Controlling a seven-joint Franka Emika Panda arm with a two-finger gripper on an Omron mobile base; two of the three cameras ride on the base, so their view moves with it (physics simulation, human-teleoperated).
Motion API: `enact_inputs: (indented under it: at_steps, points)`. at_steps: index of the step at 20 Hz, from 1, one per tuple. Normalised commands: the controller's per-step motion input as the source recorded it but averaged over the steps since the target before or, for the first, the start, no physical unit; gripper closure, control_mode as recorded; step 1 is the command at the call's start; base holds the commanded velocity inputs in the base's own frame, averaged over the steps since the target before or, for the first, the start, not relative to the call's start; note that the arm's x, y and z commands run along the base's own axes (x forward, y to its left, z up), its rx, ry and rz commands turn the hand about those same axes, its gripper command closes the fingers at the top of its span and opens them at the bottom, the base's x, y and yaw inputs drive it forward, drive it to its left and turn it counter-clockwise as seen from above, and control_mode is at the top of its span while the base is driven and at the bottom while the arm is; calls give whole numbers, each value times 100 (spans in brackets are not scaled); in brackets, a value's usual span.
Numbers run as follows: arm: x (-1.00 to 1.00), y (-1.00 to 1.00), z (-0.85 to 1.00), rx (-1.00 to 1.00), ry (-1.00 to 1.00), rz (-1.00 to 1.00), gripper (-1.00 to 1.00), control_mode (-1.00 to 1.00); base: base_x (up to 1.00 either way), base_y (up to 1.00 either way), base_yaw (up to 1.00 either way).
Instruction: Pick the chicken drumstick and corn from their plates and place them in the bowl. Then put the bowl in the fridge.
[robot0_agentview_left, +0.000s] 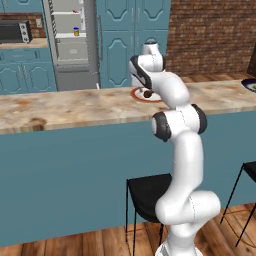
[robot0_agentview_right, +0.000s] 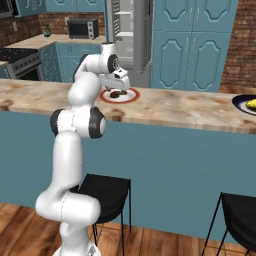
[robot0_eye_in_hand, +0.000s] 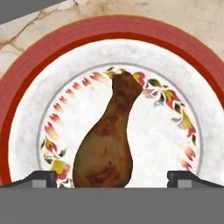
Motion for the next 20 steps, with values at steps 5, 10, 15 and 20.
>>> enact_inputs:
  at_steps: [5, 10, 15, 20]
  points:
    - [14, 2, -19, 0, 0, 0, -100, -100, 0, 0, 0]
    - [0, 0, -28, 0, 2, 0, -100, -100, 0, 0, 0]
    - [0, 0, -17, 0, 6, -1, 100, -100, 0, 0, 0]
    - [-2, -1, -16, 2, 5, -2, 100, -100, 0, 0, 0]
